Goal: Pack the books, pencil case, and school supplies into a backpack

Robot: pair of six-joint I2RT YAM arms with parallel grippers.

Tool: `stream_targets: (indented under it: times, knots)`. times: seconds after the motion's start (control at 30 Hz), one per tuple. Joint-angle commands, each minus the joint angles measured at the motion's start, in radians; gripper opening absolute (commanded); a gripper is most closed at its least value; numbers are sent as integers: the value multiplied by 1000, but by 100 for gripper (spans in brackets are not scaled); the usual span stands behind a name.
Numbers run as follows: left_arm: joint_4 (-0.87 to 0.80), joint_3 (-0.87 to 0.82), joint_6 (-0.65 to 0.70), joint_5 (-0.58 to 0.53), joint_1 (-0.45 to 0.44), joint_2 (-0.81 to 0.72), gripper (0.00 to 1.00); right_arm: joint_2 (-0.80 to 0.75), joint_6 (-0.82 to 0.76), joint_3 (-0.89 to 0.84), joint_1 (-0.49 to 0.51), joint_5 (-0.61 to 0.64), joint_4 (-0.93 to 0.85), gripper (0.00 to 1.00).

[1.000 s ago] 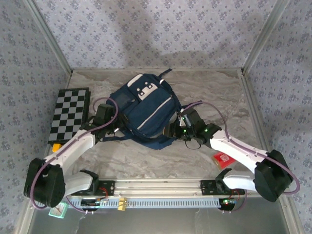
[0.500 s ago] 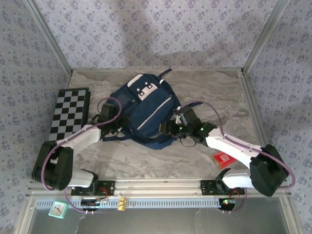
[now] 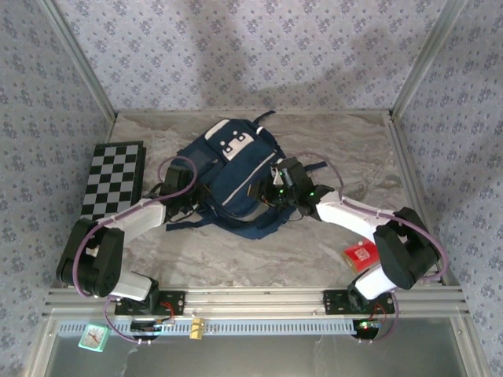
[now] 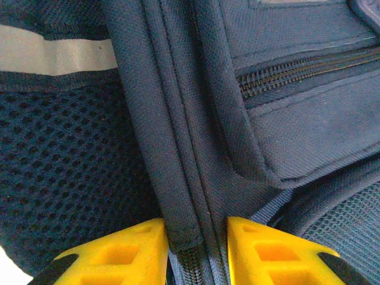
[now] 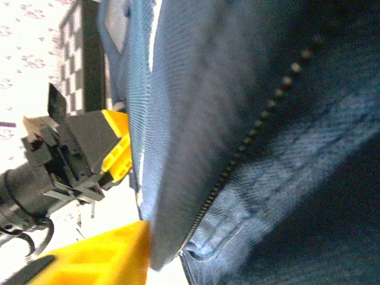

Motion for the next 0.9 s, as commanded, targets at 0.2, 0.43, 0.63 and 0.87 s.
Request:
stream_targets:
  times: [0.2,0.43,0.63,0.87]
  knots:
    - [2,-59,-167,-36,-4,-95,33,-41,150,24,-54,-73,118,8]
    - [48,-60,-232,-60,-6,-94,35,-44,227,2,-62,-95,203,0]
    - [119,-59,-289,-93,-51,-107,37,-30,238,-8,-59,-97,213,0]
    - [236,-58,-382,-96,-94,-38,36,-25,245,-17,-56,-95,240,0]
